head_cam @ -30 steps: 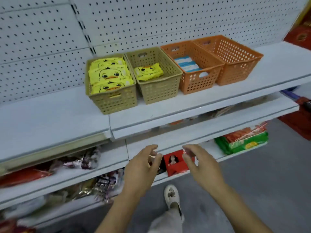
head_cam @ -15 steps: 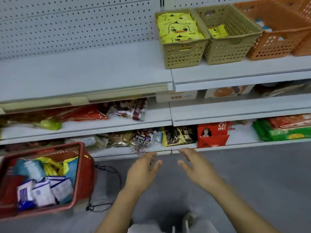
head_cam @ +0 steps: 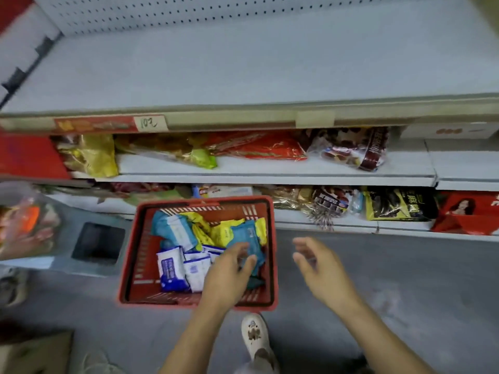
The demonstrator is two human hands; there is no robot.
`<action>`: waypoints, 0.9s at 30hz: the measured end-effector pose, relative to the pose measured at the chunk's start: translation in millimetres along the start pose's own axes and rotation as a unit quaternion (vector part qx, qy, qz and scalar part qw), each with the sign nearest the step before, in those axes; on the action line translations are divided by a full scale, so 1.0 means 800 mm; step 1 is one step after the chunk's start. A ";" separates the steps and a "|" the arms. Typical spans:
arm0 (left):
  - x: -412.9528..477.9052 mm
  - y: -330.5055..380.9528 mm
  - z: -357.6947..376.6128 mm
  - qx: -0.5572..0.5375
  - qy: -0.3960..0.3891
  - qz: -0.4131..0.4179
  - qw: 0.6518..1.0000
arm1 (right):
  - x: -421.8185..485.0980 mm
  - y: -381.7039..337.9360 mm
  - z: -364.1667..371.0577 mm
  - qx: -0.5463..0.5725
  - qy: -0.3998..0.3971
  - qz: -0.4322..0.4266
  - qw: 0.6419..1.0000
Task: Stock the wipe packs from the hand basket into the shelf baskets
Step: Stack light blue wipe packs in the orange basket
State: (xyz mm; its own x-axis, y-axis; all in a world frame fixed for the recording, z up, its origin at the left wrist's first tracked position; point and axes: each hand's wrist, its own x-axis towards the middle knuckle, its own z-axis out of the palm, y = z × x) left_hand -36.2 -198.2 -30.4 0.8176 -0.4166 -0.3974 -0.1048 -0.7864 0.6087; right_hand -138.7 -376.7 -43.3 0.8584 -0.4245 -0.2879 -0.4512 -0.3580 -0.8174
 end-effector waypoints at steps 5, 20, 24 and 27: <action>0.059 -0.120 -0.058 -0.106 0.038 -0.123 0.986 | 0.060 -0.023 0.114 -0.005 -0.079 0.028 0.996; 0.244 -0.261 -0.050 -0.050 0.168 -0.301 0.937 | 0.221 0.038 0.241 -0.387 -0.150 -0.016 0.910; 0.254 -0.271 -0.044 -0.081 0.206 -0.326 0.919 | 0.227 0.046 0.251 -0.544 -0.128 -0.059 0.827; 0.250 -0.270 -0.047 -0.173 0.202 -0.331 0.905 | 0.220 0.040 0.239 -0.549 -0.130 -0.060 0.823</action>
State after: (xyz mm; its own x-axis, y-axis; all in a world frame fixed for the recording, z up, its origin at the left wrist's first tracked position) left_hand 170.9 -94.4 -215.8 0.7847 0.3494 -0.5121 0.6099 -0.5830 0.5368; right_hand 45.1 -303.9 -215.3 0.8718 -0.1893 -0.4518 -0.1846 -0.9813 0.0549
